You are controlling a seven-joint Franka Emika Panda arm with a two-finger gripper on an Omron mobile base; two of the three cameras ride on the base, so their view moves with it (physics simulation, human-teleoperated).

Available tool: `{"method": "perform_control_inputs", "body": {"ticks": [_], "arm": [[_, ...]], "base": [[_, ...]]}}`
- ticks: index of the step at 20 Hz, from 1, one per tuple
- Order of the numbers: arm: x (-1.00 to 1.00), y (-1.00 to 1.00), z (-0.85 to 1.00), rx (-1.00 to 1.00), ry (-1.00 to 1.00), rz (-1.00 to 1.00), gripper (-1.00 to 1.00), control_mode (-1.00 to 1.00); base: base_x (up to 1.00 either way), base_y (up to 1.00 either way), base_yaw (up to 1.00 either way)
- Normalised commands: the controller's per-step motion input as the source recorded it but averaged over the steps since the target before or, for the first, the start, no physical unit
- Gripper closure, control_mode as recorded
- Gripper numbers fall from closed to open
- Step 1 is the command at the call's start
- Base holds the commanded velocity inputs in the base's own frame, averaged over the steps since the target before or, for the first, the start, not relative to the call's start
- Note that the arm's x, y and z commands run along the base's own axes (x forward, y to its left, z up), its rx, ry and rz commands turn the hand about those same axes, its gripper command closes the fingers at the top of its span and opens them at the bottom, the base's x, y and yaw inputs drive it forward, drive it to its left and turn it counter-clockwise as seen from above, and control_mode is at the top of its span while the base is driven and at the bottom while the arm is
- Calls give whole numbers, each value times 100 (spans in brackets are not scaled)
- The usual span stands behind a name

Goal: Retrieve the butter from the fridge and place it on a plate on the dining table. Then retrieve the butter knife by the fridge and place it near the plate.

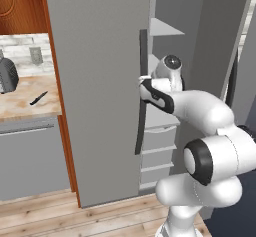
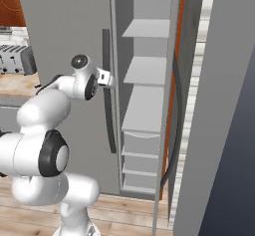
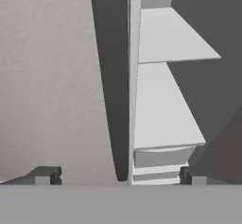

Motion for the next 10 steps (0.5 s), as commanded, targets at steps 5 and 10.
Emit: {"method": "perform_control_inputs", "body": {"ticks": [5,10], "arm": [[67,0,-3,0,0,-1,-100,-100],[59,0,-15,0,0,0,-100,-100]], "base": [[0,0,0],[0,0,0]]}}
